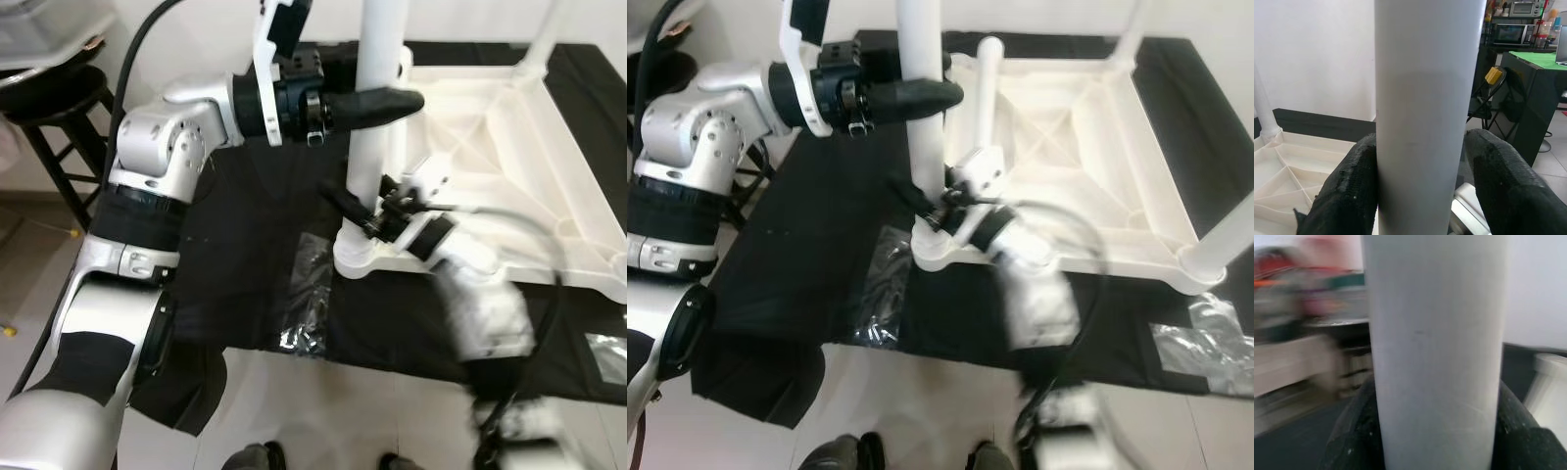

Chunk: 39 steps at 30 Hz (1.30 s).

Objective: Building children table

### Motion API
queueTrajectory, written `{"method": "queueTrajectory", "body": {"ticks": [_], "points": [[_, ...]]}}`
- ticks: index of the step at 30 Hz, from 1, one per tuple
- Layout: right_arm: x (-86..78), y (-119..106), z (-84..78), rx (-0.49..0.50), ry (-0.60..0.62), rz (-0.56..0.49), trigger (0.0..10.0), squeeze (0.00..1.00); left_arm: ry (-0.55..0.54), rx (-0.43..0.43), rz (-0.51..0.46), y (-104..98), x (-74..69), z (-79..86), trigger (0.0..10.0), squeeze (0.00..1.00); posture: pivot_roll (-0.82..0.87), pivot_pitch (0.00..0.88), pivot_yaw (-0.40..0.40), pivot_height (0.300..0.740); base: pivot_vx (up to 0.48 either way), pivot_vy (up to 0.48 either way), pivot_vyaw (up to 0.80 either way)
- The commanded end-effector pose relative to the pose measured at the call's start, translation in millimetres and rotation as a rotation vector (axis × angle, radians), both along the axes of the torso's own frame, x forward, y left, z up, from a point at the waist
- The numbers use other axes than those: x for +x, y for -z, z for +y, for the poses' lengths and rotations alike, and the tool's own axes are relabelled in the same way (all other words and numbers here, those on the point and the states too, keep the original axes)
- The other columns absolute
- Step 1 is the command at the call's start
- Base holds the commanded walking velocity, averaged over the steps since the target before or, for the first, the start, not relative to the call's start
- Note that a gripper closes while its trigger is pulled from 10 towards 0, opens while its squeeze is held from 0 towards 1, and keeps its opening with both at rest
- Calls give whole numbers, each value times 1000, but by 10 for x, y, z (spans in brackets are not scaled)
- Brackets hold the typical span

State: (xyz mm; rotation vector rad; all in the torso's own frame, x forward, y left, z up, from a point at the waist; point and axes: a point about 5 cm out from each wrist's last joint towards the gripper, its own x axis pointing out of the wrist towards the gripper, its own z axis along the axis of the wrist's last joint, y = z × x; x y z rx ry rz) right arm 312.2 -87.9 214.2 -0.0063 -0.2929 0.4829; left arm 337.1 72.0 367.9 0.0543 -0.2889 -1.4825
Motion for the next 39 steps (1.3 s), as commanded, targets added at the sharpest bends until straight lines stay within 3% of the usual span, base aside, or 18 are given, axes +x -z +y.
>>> {"method": "queueTrajectory", "body": {"ticks": [1, 8, 9, 10, 18, 19, 23, 24, 25, 26, 27, 28, 29, 32, 33, 34, 35, 39], "points": [[-25, 409, 123, -4, 167, 259, 0, 0, 10, -4, -14, -30, -2, -30, 10000, 0, 33, 163, 77, 740, 0, 0, 0], [72, 326, 187, -2, 179, 232, 0, 0, -2, -11, -16, -31, 14, -61, 9686, 0, 38, 159, 71, 740, 0, 0, 0], [71, 311, 188, -2, 183, 225, 0, 0, -2, -16, -16, -40, 13, -52, 2431, 0, 41, 156, 71, 740, 0, 0, 0], [57, 297, 191, -3, 191, 223, 0, 0, -2, -18, -14, -45, 12, -42, 0, 0, 41, 155, 74, 740, 0, 0, 0], [-13, 263, 207, -2, 243, 228, 0, 0, 3, -17, -11, -45, 12, -24, 0, 0, 40, 154, 78, 740, 0, 0, 0], [-9, 201, 198, -4, 232, 208, 10000, 0, 9, -13, -13, -44, 10, -25, 0, 0, 37, 158, 88, 740, 0, 0, 0], [-12, 152, 200, -7, 231, 196, 10000, 0, 14, -10, -15, -44, 10, -27, 0, 0, 37, 158, 88, 740, 0, 0, 0], [6, 48, 209, -8, 152, 158, 10000, 0, 18, -8, -17, -45, 7, -30, 0, 0, 38, 162, 87, 740, 0, 0, 0], [6, 48, 209, -8, 152, 158, 10000, 0, 18, -8, -17, -45, 7, -30, 0, 0, 38, 162, 87, 740, 0, 0, 0], [11, -41, 243, -1, -2, 160, 10000, 1000, 23, -5, -20, -45, 1, -33, 0, 0, 40, 163, 87, 740, 0, 0, 0], [39, -245, 206, 19, -163, 112, 10000, 1000, 27, -2, -23, -45, -7, -32, 0, 0, 41, 167, 85, 740, 0, 0, 0], [39, -245, 206, 19, -163, 112, 10000, 1000, 27, -2, -23, -45, -7, -32, 0, 0, 41, 167, 85, 740, 0, 0, 0], [51, -429, 152, 18, -291, 54, 10000, 1000, 30, 0, -25, -44, -14, -29, 0, 0, 41, 167, 84, 740, 0, 0, 0], [51, -429, 152, 18, -291, 54, 10000, 1000, 30, 0, -25, -44, -14, -29, 0, 0, 41, 167, 84, 740, 0, 0, 0], [111, -592, 47, -7, -359, -1, 10000, 933, 32, 2, -26, -46, -18, -25, 0, 0, 44, 169, 84, 740, 0, 0, 0], [205, -665, -90, -93, -450, -29, 10000, 0, 36, 6, -26, -40, -26, -19, 0, 0, 48, 172, 83, 740, 0, 0, 0], [287, -669, -218, -177, -522, -28, 10000, 0, 39, 9, -26, -36, -34, -16, 0, 0, 51, 173, 82, 740, 0, 0, 0], [374, -642, -376, -253, -601, 4, 10000, 0, 45, 13, -25, -30, -46, -13, 0, 0, 56, 177, 83, 740, 0, 0, 0]]}}
